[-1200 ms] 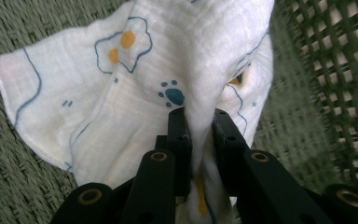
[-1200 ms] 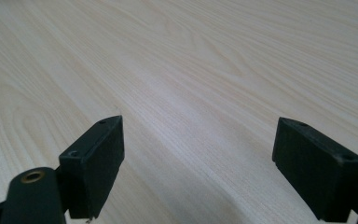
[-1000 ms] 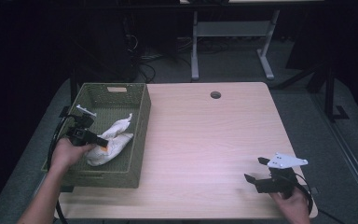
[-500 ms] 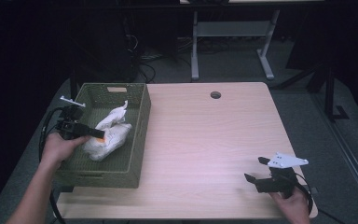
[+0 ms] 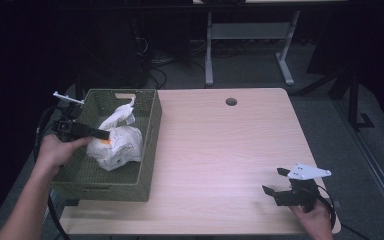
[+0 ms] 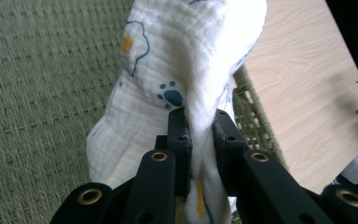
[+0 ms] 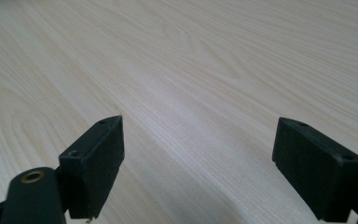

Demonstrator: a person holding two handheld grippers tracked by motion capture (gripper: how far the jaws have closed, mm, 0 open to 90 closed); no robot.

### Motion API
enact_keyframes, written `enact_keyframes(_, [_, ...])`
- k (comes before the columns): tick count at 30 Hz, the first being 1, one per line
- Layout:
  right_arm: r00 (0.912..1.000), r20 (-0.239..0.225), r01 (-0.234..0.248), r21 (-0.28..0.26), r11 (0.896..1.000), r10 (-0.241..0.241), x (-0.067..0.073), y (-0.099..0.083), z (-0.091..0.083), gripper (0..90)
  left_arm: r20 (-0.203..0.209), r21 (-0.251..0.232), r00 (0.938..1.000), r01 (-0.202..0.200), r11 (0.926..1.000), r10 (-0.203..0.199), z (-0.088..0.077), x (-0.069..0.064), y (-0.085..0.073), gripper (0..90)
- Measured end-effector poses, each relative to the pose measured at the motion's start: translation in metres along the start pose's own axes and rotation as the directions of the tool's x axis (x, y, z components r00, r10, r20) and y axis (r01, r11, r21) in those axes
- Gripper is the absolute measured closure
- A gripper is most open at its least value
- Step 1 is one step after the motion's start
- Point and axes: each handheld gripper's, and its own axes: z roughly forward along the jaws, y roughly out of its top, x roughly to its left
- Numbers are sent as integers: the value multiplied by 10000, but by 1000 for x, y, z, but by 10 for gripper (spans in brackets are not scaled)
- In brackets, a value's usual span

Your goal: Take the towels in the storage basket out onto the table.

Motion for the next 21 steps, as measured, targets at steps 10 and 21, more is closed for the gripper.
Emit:
enact_keyframes(10, [10000, 12, -2, -20, 10000, 2, 0, 0, -1, 163, 483, -399, 9988, -85, 9992, 105, -15, -14, 9, 795])
enact_keyframes(21, [10000, 35, -38, -78, 10000, 39, -1, 0, -2, 163, 714, -647, 9971, -226, 9977, 272, -24, -31, 21, 795])
